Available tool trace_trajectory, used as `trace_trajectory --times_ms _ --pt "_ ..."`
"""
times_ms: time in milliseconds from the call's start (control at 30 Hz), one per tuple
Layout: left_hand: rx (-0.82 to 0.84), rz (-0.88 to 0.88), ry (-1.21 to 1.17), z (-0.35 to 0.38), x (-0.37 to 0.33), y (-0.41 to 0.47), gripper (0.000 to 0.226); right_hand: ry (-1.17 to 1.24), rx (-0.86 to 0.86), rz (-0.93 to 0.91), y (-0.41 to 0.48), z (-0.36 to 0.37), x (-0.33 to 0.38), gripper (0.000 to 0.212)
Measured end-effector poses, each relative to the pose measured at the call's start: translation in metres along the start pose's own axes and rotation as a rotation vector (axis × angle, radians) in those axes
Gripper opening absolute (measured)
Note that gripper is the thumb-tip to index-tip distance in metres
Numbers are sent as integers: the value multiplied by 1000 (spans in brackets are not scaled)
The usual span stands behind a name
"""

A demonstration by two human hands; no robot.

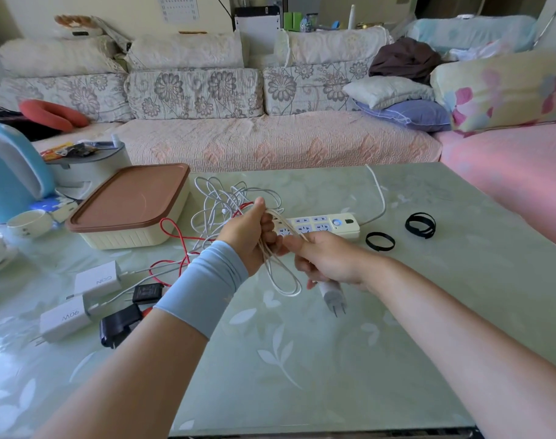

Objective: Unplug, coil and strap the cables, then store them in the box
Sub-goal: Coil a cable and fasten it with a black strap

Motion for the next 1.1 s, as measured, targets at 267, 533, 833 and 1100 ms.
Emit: trace_trajectory --times_ms 267,533,833,1100 --pt "171 76 -195 11 -5 -16 43 -209 119 38 -4 18 2 27" --pt "189 -14 -285 6 -11 -15 39 -54 243 87 -8 21 1 25" --pt "174 60 -341 -4 -15 -12 44 195 188 -12 -1 27 -4 32" --pt "338 72 298 -4 18 -15 48 463 127 59 3 16 -10 33"
Point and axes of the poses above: each hand's wrist, its own y-axis towards the middle knuckle, its own z-axis out of the palm, x = y × z, the point moved 1 cm from there along y, towards the middle knuckle, and after that the axes turned 15 degrees about y, right-handed, at the moved point
